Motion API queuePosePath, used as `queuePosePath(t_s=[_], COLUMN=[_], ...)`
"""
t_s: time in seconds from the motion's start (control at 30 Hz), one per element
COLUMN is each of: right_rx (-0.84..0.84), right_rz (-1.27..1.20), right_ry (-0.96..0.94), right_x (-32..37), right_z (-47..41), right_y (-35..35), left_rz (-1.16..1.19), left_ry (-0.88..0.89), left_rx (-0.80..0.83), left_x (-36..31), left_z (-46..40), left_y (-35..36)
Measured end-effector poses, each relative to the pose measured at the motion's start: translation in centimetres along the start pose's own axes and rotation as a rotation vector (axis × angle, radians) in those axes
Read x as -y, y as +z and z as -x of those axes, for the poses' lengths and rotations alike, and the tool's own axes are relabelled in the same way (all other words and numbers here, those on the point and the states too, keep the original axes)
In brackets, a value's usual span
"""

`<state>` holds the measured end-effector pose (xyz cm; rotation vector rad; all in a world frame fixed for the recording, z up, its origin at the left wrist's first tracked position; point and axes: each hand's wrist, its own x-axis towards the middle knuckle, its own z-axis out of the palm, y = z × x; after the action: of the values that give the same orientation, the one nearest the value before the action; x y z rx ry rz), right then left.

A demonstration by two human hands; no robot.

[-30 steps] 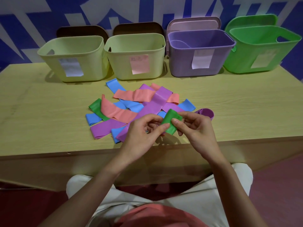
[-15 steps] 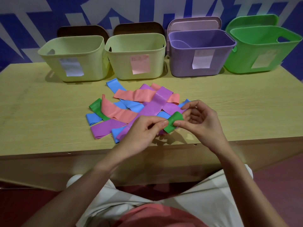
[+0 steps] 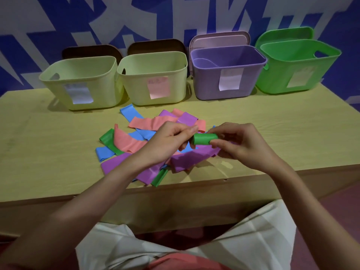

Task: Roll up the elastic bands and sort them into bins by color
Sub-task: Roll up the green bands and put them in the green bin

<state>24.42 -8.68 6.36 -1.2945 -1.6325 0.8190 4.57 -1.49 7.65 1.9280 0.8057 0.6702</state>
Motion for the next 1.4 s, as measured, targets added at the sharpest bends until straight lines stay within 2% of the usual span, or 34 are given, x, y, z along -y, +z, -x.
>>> queuePosePath(t_s=[0.1, 0.23, 0.33, 0.47, 0.6, 0.77, 1.17, 1.3, 1.4], right_rx=[-0.102, -0.193, -0.244, -0.255, -0.271, -0.343, -0.436, -0.47, -0.56], right_rz=[-0.23, -0.367, -0.504, -0.557, -0.586, -0.61, -0.692, -0.693, -0.569], right_ry=[0.161, 0.241, 0.342, 0.372, 0.405, 0.435, 0.465, 0.427, 0.395], right_x=[-0.4, -0.9, -1.2, -1.6, -1.5, -1.4, -3.9, -5.1, -6.6], right_z=[-0.2, -0.6, -0.6, -0.3, 0.0, -0.3, -3.7, -5.4, -6.9], right_y=[-0.4, -1.7, -2.6, -3.2, -4.0, -6.0, -11.9, -14.1, -15.4], left_rz=[-0.049, -0.304, -0.42, -0.526, -0.593, -0.649, -0.665, -0.597, -0.461], left_ry=[0.082, 0.337, 0.501, 0.587, 0.666, 0.689, 0.608, 0.501, 0.36], left_rx=[-0.095, -0.213, -0.175, -0.118, -0.132, -0.121, -0.065, -0.139, -0.183], left_x=[-0.2, -0.7, -0.6, -0.4, -0.4, -1.0, -2.9, -2.7, -2.8], left_z=[-1.2, -2.5, -3.6, -5.3, -6.8, -8.7, -16.1, -19.6, -22.4], left_y=[0.3, 1.0, 1.4, 2.5, 3.5, 4.8, 7.5, 8.1, 8.2])
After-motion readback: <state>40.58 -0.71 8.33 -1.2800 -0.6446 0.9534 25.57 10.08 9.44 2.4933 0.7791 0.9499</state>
